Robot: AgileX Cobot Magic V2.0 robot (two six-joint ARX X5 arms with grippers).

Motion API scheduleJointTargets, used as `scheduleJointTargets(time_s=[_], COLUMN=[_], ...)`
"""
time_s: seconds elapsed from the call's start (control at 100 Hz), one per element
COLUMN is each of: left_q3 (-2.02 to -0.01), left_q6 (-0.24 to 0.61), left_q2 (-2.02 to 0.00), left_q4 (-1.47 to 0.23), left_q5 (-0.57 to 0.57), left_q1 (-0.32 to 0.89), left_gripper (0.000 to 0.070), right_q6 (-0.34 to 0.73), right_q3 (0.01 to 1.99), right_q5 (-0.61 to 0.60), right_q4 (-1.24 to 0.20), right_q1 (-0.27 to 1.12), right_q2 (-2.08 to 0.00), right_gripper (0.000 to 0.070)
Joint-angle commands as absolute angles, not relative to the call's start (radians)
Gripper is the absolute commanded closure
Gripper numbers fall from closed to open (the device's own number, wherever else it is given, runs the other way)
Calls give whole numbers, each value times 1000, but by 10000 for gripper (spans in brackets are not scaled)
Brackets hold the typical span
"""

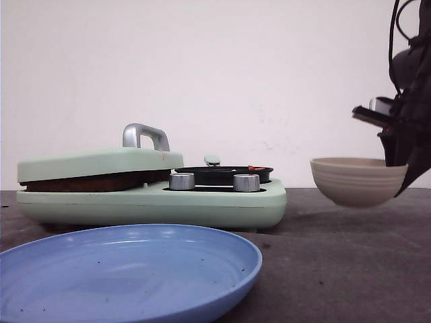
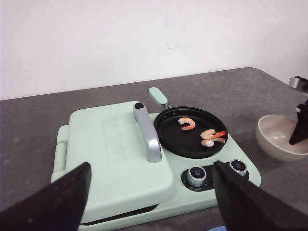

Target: Make breakfast with bread and shrimp

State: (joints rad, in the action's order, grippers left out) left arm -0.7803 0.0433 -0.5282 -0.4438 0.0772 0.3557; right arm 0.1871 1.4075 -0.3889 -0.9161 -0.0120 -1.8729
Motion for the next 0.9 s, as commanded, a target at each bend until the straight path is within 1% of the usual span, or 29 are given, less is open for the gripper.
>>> scheduleJointTargets(time_s=[0.0,0.28,0.55,0.56,0.75,0.89], left_q3=[-784,-784,-784,-784,-784,-784], left_q6=[38,37,38,37,37,38], left_q2=[-529,-530,-530,-530,-530,-530], left_q4=[-430,-431,-432,-450,-450,-450], left_q5=[73,70,70,70,70,70], left_q1=[358,358,358,358,358,358], left_gripper=[268,268,268,268,268,268], right_q6=[176,175,168,127,127,129], right_q3=[1428,1427,1427,1429,1429,1429], right_q5=[-386,-339,-340,-340,-342,-383], right_q4=[-910,-882,-884,-858,-842,-822], right_q1=[-9,-9,-9,-4,-4,2], right_q2=[-1907,-1930,-1935,-1840,-1731,-1637], right_gripper=[700,700,700,365,365,365])
